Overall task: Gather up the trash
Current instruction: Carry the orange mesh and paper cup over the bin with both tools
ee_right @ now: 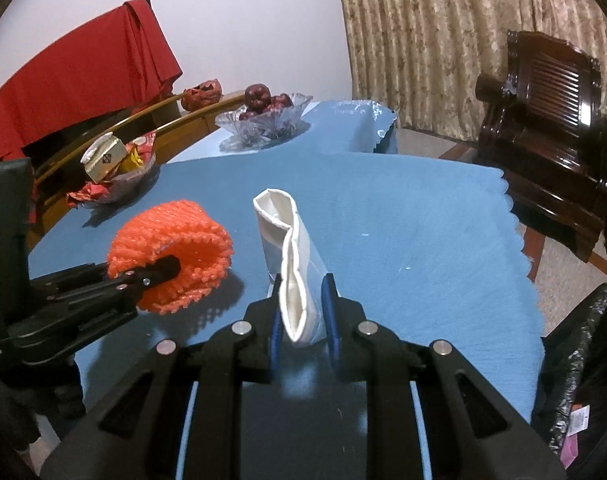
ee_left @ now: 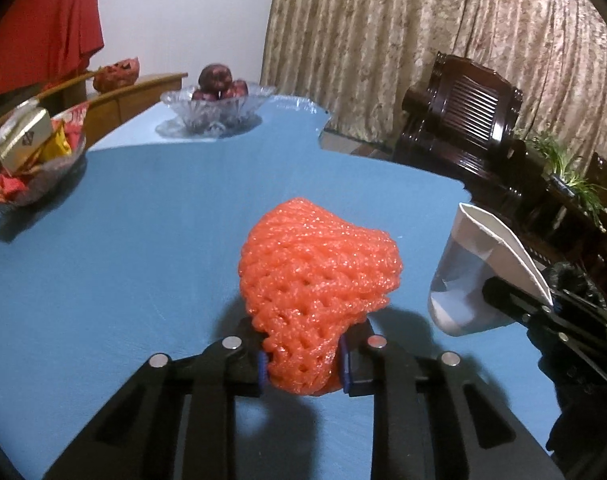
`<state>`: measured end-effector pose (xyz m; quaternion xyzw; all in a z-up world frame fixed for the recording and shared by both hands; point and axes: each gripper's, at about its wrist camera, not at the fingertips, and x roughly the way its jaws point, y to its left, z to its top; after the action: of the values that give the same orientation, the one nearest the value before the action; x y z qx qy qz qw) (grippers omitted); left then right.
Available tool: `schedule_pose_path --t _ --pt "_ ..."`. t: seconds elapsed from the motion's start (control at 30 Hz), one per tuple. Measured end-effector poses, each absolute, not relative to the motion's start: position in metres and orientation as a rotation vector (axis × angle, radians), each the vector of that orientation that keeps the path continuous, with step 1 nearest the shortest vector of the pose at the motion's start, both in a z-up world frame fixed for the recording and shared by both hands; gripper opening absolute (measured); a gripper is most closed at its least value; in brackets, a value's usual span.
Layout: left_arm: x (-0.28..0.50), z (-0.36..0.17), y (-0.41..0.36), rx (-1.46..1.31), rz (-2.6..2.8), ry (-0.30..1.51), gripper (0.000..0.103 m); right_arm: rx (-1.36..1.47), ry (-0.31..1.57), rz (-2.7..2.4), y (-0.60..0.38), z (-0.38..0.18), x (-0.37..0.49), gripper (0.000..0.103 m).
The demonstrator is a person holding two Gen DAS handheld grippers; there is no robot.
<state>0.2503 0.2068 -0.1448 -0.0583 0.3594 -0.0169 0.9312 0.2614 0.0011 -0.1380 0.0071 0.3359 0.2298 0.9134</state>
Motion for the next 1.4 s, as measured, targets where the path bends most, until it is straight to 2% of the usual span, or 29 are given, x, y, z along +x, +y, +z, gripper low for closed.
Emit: schedule_pose_path --t 0.87,1.4 --pt "0.208 -0.086 0.14 -0.08 -0.124 0.664 0.025 0.029 0.571 0.422 -0.063 -0.067 0.195 0.017" --pt "0.199 -0.07 0.067 -0.042 -0.238 0.645 0.025 0.043 0.535 0.31 -0.134 -0.052 0.162 0.017"
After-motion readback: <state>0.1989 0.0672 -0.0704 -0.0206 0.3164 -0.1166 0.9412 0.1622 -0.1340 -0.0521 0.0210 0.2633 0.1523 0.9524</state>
